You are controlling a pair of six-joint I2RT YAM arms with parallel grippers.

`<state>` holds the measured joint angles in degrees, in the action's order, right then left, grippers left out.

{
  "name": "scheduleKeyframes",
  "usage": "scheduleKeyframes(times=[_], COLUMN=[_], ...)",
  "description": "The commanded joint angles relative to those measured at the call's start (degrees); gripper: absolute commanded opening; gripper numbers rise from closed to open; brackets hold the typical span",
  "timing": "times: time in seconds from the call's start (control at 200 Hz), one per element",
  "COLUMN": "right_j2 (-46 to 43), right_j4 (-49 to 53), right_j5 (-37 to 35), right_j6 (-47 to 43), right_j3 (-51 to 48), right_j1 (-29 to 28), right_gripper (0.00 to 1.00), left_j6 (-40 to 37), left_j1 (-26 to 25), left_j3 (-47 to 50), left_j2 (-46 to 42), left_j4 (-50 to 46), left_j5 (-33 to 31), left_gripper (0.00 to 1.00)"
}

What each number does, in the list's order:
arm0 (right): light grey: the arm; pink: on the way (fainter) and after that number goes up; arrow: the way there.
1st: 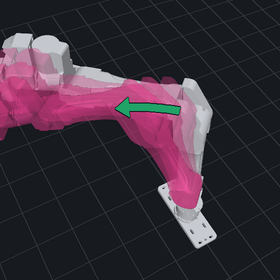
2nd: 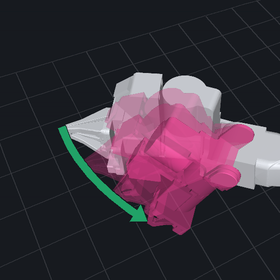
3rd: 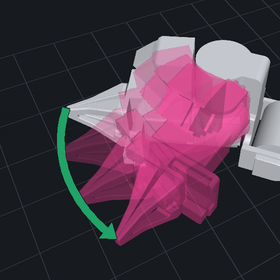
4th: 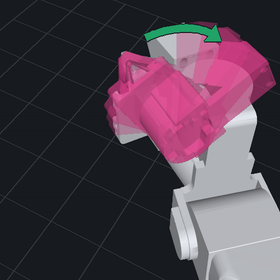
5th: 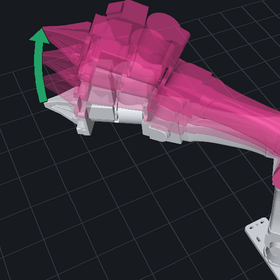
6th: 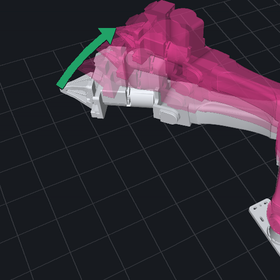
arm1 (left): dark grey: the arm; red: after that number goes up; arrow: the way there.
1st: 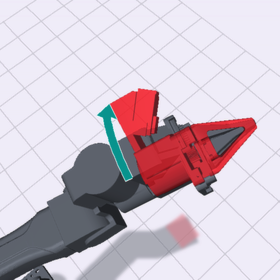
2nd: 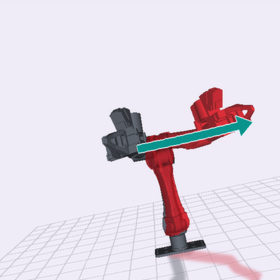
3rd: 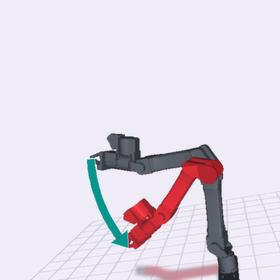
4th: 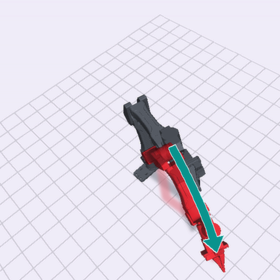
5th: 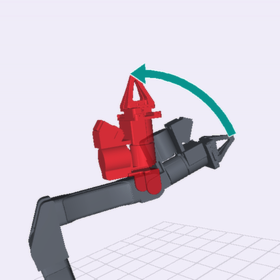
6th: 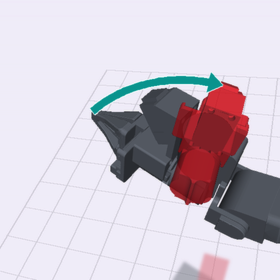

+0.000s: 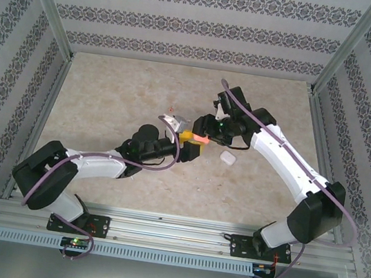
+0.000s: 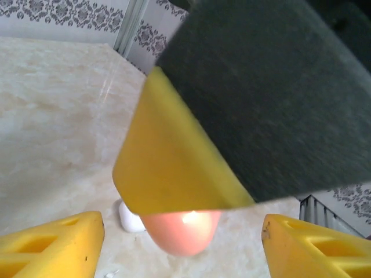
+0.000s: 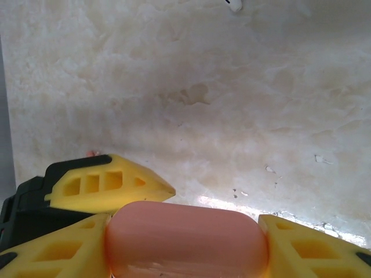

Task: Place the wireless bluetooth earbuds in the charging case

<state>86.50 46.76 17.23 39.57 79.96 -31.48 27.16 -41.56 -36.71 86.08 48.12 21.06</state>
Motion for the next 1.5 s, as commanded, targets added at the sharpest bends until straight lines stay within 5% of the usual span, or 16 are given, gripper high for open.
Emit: scheduleKeyframes(times=[0.0,0.53,0.694,0.814,1.084,1.229,1.494], right_j2=[-1.8,-5.9,-9.7,-14.0,-28.4,-31.6,-30.7], right_j4=[-0.9,-6.3,-9.2,-10.8,-28.5,-35.6,-46.7], right_j5=[1.7,3.2,3.3,3.7,15.0,20.5,26.4], right_j6=[1.7,3.4,2.0,0.1,1.7,1.1,3.6], right_j3=[-1.2,-6.3,-6.7,-7.0,-19.4,-21.6,-23.2], right_j1=[0.3,0.4,0.5,1.9,11.8,12.5,11.1], right_gripper=[0.48,0.50,0.72,0.77,0.62,0.60,0.59], left_j6=[5.4,11.4,14.5,16.1,14.0,21.3,27.7], left_j1=[0.1,0.9,2.0,3.4,9.5,11.0,11.0], left_j3=[-1.9,-1.8,-1.2,-1.4,-7.8,-12.1,-16.4], left_j2=[2.0,6.0,5.7,4.5,-4.5,-4.4,-5.7], left_j4=[8.5,16.9,18.1,17.4,-1.2,1.3,2.1], left_j5=[1.3,3.1,4.2,6.6,18.5,27.8,32.2], left_gripper=[0.67,0.22,0.18,0.17,0.15,0.15,0.15])
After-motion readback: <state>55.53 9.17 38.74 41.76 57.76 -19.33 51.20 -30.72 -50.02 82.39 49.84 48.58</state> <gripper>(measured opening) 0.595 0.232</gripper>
